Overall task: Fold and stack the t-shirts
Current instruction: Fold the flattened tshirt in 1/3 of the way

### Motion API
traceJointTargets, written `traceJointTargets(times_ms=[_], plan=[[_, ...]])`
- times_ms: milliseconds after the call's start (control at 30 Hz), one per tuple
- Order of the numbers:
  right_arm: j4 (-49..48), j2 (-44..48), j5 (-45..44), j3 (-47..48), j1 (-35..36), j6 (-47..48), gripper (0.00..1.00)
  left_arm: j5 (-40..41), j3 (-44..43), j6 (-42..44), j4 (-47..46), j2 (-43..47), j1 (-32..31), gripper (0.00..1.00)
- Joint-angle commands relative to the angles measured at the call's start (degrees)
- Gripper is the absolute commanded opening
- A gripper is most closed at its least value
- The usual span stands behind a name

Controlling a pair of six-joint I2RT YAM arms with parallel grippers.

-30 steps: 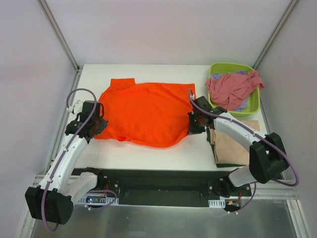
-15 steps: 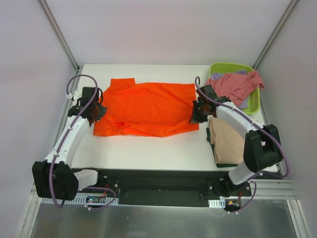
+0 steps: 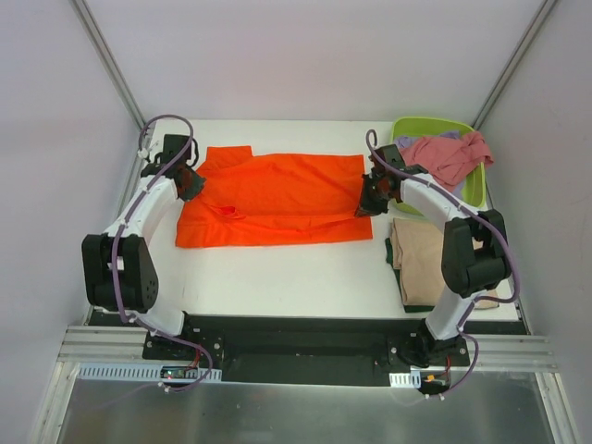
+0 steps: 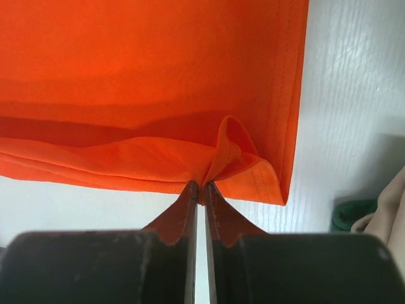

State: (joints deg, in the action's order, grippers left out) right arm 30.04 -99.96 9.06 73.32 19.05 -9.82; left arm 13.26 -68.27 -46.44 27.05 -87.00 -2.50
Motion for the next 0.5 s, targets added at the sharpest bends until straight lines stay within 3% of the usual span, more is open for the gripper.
traceJointTargets(times_ms=[0, 100, 267, 333, 433, 467], plan=[[-1.65, -1.55, -1.58, 3.41, -1.12, 1.48, 0.09, -1.83, -5.46, 3.45, -2.26, -4.39, 0.66, 0.00], [-1.57, -2.87, -2.81, 4.46, -1.47, 1.13, 0.10, -1.74, -7.57, 4.77, -2.52, -7.47, 0.66, 0.00], [-2.27, -4.19, -4.92, 5.87, -2.17, 0.60, 0.18, -1.31, -10.82, 7.05, -2.70, -11.69, 0.66, 0.15], [-2.09, -4.19, -6.76, 6.92, -2.35, 0.60, 0.32, -1.48, -12.67, 8.37, -2.70, -12.84, 0.57, 0.39], [-1.65, -2.26, -7.30, 7.63, -2.26, 2.26, 0.47, -3.67, -15.13, 10.75, -2.53, -12.93, 0.66, 0.99], [-1.57, -1.21, -7.48, 7.37, -2.09, 3.14, 0.56, -4.37, -15.14, 10.93, -2.53, -11.97, 0.66, 0.99]])
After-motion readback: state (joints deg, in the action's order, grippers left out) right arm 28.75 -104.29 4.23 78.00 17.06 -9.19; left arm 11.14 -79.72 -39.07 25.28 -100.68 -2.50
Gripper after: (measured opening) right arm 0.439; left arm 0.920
